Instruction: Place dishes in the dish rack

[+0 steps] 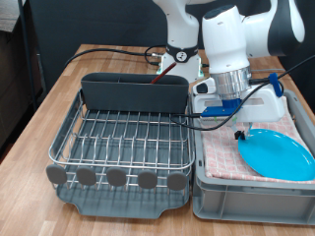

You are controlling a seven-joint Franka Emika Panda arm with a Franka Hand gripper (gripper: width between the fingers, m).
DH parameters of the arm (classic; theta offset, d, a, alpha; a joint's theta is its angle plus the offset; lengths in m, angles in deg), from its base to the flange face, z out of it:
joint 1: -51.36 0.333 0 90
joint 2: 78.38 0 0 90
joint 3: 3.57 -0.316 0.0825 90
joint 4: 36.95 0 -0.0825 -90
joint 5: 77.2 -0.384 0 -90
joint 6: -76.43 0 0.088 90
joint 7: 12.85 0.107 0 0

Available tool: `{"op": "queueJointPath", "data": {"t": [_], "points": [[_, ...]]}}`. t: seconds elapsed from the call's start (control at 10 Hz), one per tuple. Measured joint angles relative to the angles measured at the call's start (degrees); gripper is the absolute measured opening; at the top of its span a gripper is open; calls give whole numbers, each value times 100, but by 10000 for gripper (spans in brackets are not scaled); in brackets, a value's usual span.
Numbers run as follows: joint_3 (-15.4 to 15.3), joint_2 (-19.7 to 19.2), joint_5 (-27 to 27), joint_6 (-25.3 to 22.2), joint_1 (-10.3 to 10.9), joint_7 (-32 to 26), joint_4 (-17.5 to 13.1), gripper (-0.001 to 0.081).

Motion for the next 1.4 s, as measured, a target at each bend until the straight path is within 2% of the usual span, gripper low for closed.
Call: {"op": "queueJointPath", "data": {"t": [0.1,0.2,0.4,0.7,1.0,1.4], "points": [[-1,0,-12,3,0,-15,-4,25],[26,1,51,3,12,11,-4,24],[215,12,569,-15,114,383,-3,24],[738,170,1808,-331,382,1369,0,24],[1428,512,3488,-869,747,2779,5,17],[1825,1030,5036,-1745,810,4028,-42,17]]}}
